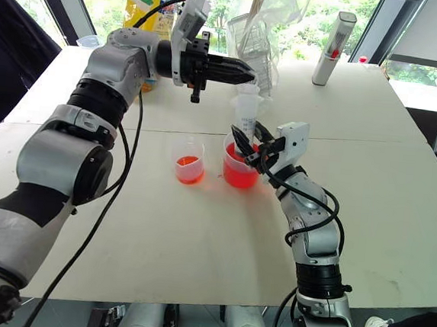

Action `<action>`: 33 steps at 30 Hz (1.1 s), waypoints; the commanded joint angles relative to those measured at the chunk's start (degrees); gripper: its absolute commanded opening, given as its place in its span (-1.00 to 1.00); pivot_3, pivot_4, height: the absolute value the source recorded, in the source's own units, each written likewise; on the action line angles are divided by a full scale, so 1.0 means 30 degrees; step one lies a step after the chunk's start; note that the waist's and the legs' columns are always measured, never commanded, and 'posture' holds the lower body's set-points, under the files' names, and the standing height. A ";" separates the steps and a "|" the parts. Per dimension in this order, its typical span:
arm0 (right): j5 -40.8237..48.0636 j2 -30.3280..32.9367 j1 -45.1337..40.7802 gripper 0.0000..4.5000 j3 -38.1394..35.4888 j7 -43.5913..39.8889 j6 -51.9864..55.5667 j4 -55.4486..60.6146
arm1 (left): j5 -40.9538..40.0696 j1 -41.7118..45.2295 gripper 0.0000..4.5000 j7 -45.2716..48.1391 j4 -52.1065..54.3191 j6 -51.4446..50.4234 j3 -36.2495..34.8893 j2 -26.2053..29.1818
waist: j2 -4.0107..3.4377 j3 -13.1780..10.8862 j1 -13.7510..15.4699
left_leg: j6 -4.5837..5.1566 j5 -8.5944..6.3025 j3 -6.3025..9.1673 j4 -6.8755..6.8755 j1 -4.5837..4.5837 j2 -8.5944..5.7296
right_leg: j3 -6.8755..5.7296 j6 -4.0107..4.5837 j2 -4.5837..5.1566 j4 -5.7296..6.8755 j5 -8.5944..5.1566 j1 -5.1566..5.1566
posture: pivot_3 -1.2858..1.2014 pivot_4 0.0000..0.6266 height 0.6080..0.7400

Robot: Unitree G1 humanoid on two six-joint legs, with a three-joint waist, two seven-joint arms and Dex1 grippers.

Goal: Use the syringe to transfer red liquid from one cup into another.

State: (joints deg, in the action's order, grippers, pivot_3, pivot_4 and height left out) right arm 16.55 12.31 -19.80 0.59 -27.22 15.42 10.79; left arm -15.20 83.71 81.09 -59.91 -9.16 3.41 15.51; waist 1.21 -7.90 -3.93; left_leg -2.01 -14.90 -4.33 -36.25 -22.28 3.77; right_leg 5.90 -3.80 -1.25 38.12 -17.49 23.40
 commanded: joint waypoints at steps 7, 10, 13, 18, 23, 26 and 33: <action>-0.0091 0.0039 0.0857 -0.38 0.1351 -0.0863 0.0314 -0.0214 | -0.0649 0.2099 -0.99 -0.1292 0.0541 0.1334 -0.1791 0.0115 | 0.0001 0.0001 0.0008 | 0.0000 0.0000 0.0001 -0.0003 0.0000 0.0000 | -0.0001 0.0000 0.0000 0.0000 0.0000 -0.0003 | 0.03 -0.52 0.98; -0.0069 0.0101 0.0829 -0.38 0.1332 -0.0901 0.0345 -0.0182 | -0.0589 0.2051 -0.99 -0.1245 0.0532 0.1366 -0.1831 0.0088 | 0.0002 0.0001 0.0006 | 0.0000 0.0000 0.0001 -0.0003 0.0001 0.0000 | -0.0001 -0.0001 0.0000 0.0001 0.0000 -0.0004 | 0.03 -0.52 0.98; -0.0048 0.0129 0.0765 -0.38 0.1324 -0.0898 0.0377 -0.0135 | -0.0532 0.2013 -0.99 -0.1239 0.0510 0.1396 -0.1867 0.0083 | 0.0002 0.0002 0.0008 | 0.0000 0.0000 0.0003 -0.0003 0.0004 0.0000 | -0.0003 0.0000 0.0000 0.0001 0.0000 -0.0009 | 0.03 -0.52 0.98; -0.0071 0.0148 0.0654 -0.38 0.1327 -0.0892 0.0341 -0.0130 | -0.0454 0.2004 -0.99 -0.1283 0.0465 0.1431 -0.1981 0.0058 | 0.0003 0.0002 0.0009 | 0.0000 0.0000 0.0003 -0.0005 0.0005 0.0000 | -0.0005 0.0000 0.0000 0.0001 0.0000 -0.0011 | 0.03 -0.52 0.98; -0.0077 0.0170 0.0583 -0.38 0.1346 -0.0914 0.0344 -0.0125 | -0.0371 0.2023 -0.99 -0.1321 0.0431 0.1446 -0.2143 0.0010 | 0.0003 0.0002 0.0007 | 0.0000 0.0000 0.0004 -0.0005 0.0005 0.0000 | -0.0005 0.0000 0.0000 0.0001 0.0000 -0.0011 | 0.03 -0.52 0.98; -0.0077 0.0190 0.0596 -0.38 0.1366 -0.0931 0.0346 -0.0115 | -0.0355 0.1997 -0.99 -0.1315 0.0454 0.1439 -0.2171 -0.0020 | 0.0003 0.0002 0.0008 | 0.0000 0.0000 0.0004 -0.0005 0.0005 0.0000 | -0.0005 -0.0001 0.0000 0.0001 0.0000 -0.0011 | 0.03 -0.52 0.98; -0.0012 0.0216 0.0584 -0.38 0.1363 -0.0889 0.0445 0.0139 | -0.0162 0.1550 -0.99 -0.0844 0.0830 0.1179 -0.1865 -0.0061 | 0.0003 0.0002 0.0007 | -0.0001 0.0000 0.0004 -0.0006 0.0005 0.0000 | -0.0005 0.0000 0.0000 0.0003 0.0001 -0.0011 | 0.03 -0.52 0.98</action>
State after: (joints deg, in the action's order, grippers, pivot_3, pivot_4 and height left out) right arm 16.56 12.85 -19.71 0.58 -27.23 15.41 10.80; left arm -14.20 84.02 81.10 -60.70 -7.84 1.04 14.77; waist 1.22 -7.89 -3.90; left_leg -2.01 -14.90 -4.32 -36.27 -22.26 3.77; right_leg 5.89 -3.80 -1.24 38.13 -17.48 23.37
